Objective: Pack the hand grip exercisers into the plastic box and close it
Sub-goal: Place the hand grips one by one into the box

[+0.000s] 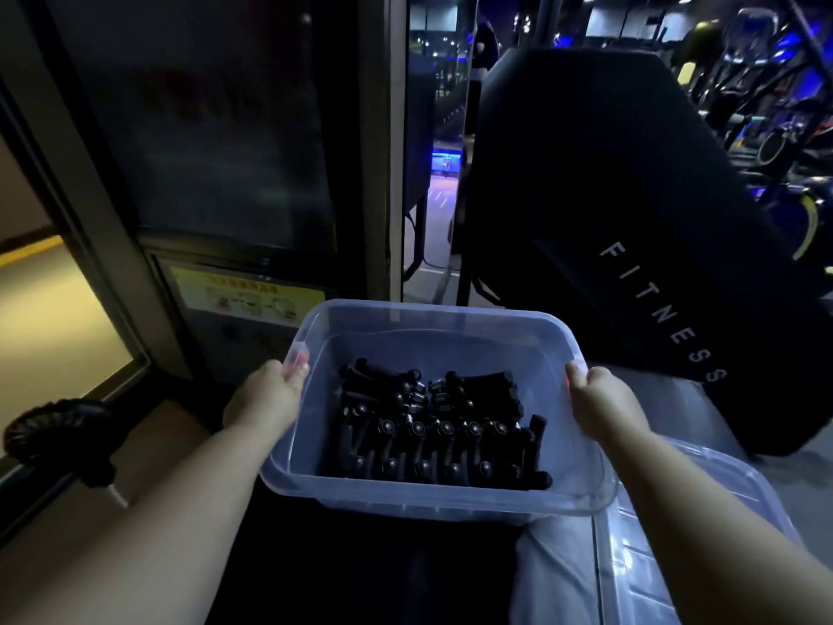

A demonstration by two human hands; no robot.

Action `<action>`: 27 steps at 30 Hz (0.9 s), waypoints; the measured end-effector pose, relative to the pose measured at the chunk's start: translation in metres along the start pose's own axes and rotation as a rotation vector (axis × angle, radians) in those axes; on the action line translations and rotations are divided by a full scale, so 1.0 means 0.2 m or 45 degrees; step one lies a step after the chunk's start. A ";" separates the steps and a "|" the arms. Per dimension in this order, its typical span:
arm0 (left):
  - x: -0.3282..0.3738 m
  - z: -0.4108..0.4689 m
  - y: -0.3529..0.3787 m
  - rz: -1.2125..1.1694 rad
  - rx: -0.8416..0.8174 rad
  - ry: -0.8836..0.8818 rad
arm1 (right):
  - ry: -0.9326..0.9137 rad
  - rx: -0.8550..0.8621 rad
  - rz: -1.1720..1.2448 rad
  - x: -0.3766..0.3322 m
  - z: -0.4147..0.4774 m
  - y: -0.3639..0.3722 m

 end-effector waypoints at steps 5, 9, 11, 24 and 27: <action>0.05 0.06 0.01 -0.011 -0.105 -0.089 | 0.064 -0.082 -0.029 -0.03 0.08 0.02; 0.06 0.11 0.02 -0.032 -0.149 -0.129 | 0.105 -0.134 -0.075 -0.04 0.15 0.04; 0.06 0.14 0.03 -0.069 -0.170 -0.138 | 0.125 -0.155 -0.103 -0.04 0.18 0.06; 0.05 0.22 0.07 -0.136 -0.213 -0.201 | 0.171 -0.212 -0.145 -0.08 0.24 0.07; 0.06 0.21 0.08 -0.065 -0.173 -0.200 | 0.163 -0.204 -0.131 -0.09 0.20 0.04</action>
Point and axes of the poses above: each hand's wrist, its own z-axis towards the middle knuckle, its own y-axis out of the palm, x = y × z, the point moved 1 cm from there along z, towards the middle knuckle, and after that the axes turned 3 degrees about -z, right-handed, at the moved point
